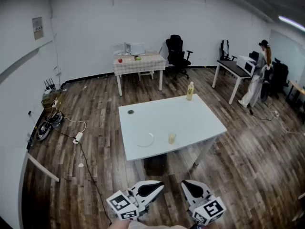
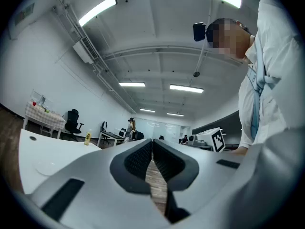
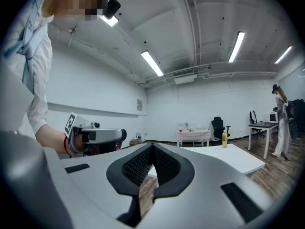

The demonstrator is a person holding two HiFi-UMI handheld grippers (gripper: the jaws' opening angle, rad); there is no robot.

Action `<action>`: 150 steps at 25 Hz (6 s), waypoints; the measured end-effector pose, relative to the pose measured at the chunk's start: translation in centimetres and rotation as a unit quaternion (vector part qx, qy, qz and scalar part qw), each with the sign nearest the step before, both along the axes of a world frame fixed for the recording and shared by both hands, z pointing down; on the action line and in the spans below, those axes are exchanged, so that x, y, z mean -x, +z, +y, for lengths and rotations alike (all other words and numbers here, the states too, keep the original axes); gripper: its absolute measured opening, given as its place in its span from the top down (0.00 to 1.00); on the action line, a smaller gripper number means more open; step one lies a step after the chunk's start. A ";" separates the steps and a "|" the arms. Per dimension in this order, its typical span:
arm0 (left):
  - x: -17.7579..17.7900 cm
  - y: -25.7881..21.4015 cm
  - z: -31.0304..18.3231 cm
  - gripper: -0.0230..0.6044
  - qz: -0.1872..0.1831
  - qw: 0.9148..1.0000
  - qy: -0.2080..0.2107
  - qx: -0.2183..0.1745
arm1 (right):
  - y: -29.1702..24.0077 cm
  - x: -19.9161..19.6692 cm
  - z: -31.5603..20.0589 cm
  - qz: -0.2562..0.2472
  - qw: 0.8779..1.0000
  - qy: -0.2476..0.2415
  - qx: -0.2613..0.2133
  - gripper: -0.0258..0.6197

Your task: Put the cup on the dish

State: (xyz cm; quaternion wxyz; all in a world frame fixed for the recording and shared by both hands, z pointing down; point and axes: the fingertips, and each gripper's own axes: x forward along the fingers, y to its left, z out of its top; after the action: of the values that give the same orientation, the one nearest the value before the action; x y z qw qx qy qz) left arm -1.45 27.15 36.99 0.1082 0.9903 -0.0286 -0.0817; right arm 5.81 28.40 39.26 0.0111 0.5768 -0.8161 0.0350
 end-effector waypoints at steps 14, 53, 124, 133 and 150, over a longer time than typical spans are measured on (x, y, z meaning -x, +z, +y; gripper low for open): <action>-0.2 0.3 0.1 0.94 -0.004 1.000 0.008 0.004 | 0.4 -0.3 -0.1 -0.004 1.000 0.003 0.001 0.91; -1.0 1.6 -2.6 0.94 -0.013 1.000 -0.010 0.016 | 1.1 0.0 -3.5 -0.058 0.996 -0.072 -0.006 0.91; -4.1 1.0 -33.2 0.94 -0.012 1.000 -0.013 0.020 | 1.8 -7.8 -34.8 -0.010 0.995 -0.102 0.020 0.91; -4.3 1.2 -33.6 0.93 -0.017 0.999 -0.038 0.023 | 3.6 -10.0 -35.5 -0.011 0.994 -0.100 0.035 0.89; -5.5 2.6 -33.7 0.90 -0.034 0.998 -0.042 0.030 | 10.3 -12.6 -36.9 0.012 0.991 -0.103 0.084 0.64</action>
State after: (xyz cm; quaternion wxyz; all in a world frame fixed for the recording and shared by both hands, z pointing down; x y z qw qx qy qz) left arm 4.10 -6.57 39.54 0.1332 0.9868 -0.0767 -0.0512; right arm 18.41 -8.45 49.52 0.0732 0.4871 -0.8650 0.0950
